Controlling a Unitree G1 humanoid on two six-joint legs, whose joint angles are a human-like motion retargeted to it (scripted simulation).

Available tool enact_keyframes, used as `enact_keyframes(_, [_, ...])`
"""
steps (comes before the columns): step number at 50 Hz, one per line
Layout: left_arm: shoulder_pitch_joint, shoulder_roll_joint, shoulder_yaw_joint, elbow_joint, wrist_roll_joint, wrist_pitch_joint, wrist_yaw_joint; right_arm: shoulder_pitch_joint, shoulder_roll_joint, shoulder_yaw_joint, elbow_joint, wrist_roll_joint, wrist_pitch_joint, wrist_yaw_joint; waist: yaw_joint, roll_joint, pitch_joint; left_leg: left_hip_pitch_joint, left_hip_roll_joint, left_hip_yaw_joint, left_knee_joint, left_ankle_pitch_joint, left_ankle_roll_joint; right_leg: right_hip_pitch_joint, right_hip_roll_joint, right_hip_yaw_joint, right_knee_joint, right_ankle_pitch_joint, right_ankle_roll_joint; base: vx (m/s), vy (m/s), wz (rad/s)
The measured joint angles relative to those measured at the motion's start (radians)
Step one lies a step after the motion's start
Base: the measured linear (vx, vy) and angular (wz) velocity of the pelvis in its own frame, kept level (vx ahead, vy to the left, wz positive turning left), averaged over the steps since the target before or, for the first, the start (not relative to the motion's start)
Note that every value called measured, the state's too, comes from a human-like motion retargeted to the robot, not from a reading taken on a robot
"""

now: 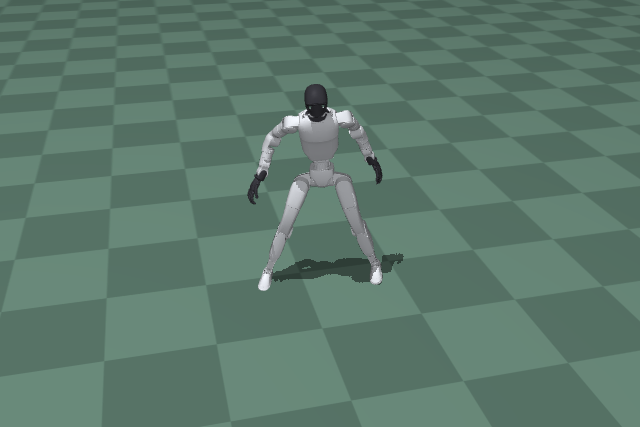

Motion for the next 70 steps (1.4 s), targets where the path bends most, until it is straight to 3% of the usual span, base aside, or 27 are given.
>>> enact_keyframes(4, [-0.11, 0.126, 0.003, -0.046, 0.006, 0.01, 0.069, 0.037, 0.098, 0.005, 0.108, 0.013, 0.04, -0.006, 0.051, -0.066, 0.027, -0.05, -0.095, -0.033, 0.087, -0.092, 0.068, 0.017, -0.08, -0.037, -0.043, 0.06, 0.033, -0.14, 0.49, 0.25])
enact_keyframes(8, [-0.219, 0.246, 0.012, -0.142, 0.009, 0.038, 0.108, 0.056, 0.179, 0.07, 0.13, -0.003, 0.063, 0.03, 0.102, -0.11, 0.055, -0.091, -0.156, -0.044, 0.104, -0.083, 0.125, 0.013, -0.1, -0.106, -0.039, 0.079, 0.023, -0.16, 0.41, 0.24])
enact_keyframes(13, [-0.282, 0.309, 0.055, -0.297, -0.077, 0.043, 0.179, 0.05, 0.203, 0.145, 0.043, -0.084, 0.054, 0.089, 0.096, -0.11, 0.077, -0.076, -0.17, -0.073, -0.004, 0.0, 0.157, -0.014, 0.05, -0.004, 0.078, -0.003, 0.002, -0.11, 0.3, 0.37])
enact_keyframes(20, [-0.269, 0.265, 0.071, -0.388, -0.159, 0.024, 0.163, -0.021, 0.17, 0.142, -0.04, -0.083, 0.034, 0.068, 0.029, -0.061, 0.052, -0.026, -0.155, -0.063, -0.179, 0.102, 0.136, -0.059, 0.292, -0.077, 0.195, -0.169, -0.124, -0.06, 0.21, 0.05])
enact_keyframes(23, [-0.265, 0.212, 0.055, -0.366, -0.124, 0.032, 0.132, -0.04, 0.176, 0.101, -0.063, -0.057, 0.024, 0.043, 0.005, -0.057, 0.039, -0.025, -0.2, -0.054, -0.212, 0.122, 0.129, -0.058, 0.364, -0.02, 0.161, -0.154, -0.132, -0.04, 0.16, 0.04])
enact_keyframes(25, [-0.262, 0.173, 0.038, -0.348, -0.08, 0.038, 0.113, -0.041, 0.188, 0.065, -0.081, -0.033, 0.014, 0.029, -0.009, -0.051, 0.034, -0.033, -0.242, -0.059, -0.218, 0.129, 0.133, -0.051, 0.368, 0.006, 0.126, -0.125, -0.14, -0.05, 0.15, 0.24])
enact_keyframes(28, [-0.269, 0.106, -0.002, -0.323, 0.041, 0.045, 0.074, -0.044, 0.193, 0.007, -0.1, 0.017, -0.005, 0.021, -0.025, -0.003, 0.038, -0.061, -0.294, -0.081, -0.216, 0.141, 0.148, -0.063, 0.32, -0.007, 0.115, -0.119, -0.143, -0.07, 0.16, 0.35])
enact_keyframes(31, [-0.243, 0.043, -0.062, -0.321, 0.187, 0.036, 0.039, -0.046, 0.164, -0.026, -0.099, 0.034, -0.018, 0.027, -0.034, 0.066, 0.04, -0.086, -0.325, -0.082, -0.205, 0.142, 0.155, -0.087, 0.283, -0.005, 0.127, -0.114, -0.098, -0.06, 0.18, 0.13])
enact_keyframes(37, [-0.125, -0.026, -0.168, -0.321, 0.401, 0.006, -0.039, -0.074, 0.061, -0.035, -0.054, -0.041, -0.012, 0.011, -0.072, 0.183, 0.03, -0.101, -0.327, 0.026, -0.206, 0.135, 0.125, -0.095, 0.248, 0.022, 0.079, -0.086, -0.064, -0.01, 0.18, -0.18])
enact_keyframes(43, [-0.044, -0.037, -0.197, -0.27, 0.342, 0.012, -0.094, -0.046, -0.005, -0.079, -0.063, -0.056, -0.009, -0.005, -0.132, 0.244, 0.021, -0.077, -0.257, 0.059, -0.206, 0.155, 0.122, -0.106, 0.202, 0.039, 0.081, -0.089, -0.053, 0.04, 0.19, -0.06])
enact_keyframes(50, [0.004, -0.04, -0.159, -0.213, 0.183, 0.009, -0.104, 0.008, -0.086, -0.118, -0.043, -0.055, -0.005, -0.005, -0.156, 0.286, 0.006, -0.017, -0.134, -0.029, -0.229, 0.166, 0.042, -0.129, 0.171, 0.074, 0.14, -0.123, -0.075, 0.05, 0.26, -0.18])
enact_keyframes(57, [-0.009, -0.043, -0.091, -0.167, 0.095, 0.011, -0.088, 0.007, -0.115, -0.152, 0.005, 0.006, 0.001, -0.041, -0.179, 0.259, -0.016, 0.001, 0.004, 0.205, -0.184, 0.199, 0.035, -0.122, 0.099, 0.083, 0.138, -0.107, -0.066, 0.01, 0.36, 0.01])
enact_keyframes(60, [-0.023, -0.022, -0.067, -0.147, 0.091, 0.004, -0.096, 0.011, -0.094, -0.171, 0.014, 0.048, -0.01, -0.042, -0.183, 0.243, -0.025, 0.013, 0.066, 0.19, -0.182, 0.254, 0.001, -0.107, 0.078, 0.073, 0.139, -0.094, -0.061, -0.01, 0.44, 0.12])
enact_keyframes(62, [-0.018, 0.0, -0.058, -0.149, 0.102, -0.004, -0.097, 0.035, -0.071, -0.184, 0.008, 0.064, -0.017, -0.04, -0.175, 0.227, -0.039, 0.017, 0.078, 0.121, -0.168, 0.236, -0.019, -0.092, 0.056, 0.067, 0.132, -0.081, -0.042, -0.02, 0.51, 0.13])
enact_keyframes(65, [-0.035, 0.039, -0.05, -0.155, 0.117, -0.015, -0.088, 0.058, -0.03, -0.198, 0.008, 0.08, -0.019, -0.035, -0.153, 0.186, -0.047, 0.012, 0.035, 0.032, -0.1, 0.104, -0.024, -0.06, -0.003, 0.067, 0.103, -0.046, 0.003, -0.05, 0.58, 0.14])
enact_keyframes(70, [-0.128, 0.104, -0.06, -0.164, 0.117, -0.004, -0.032, 0.03, 0.058, -0.176, 0.036, 0.087, 0.006, -0.044, -0.094, 0.102, -0.021, -0.026, -0.091, 0.034, 0.026, -0.053, 0.058, -0.009, -0.126, 0.007, 0.016, 0.083, 0.036, -0.12, 0.61, 0.12])
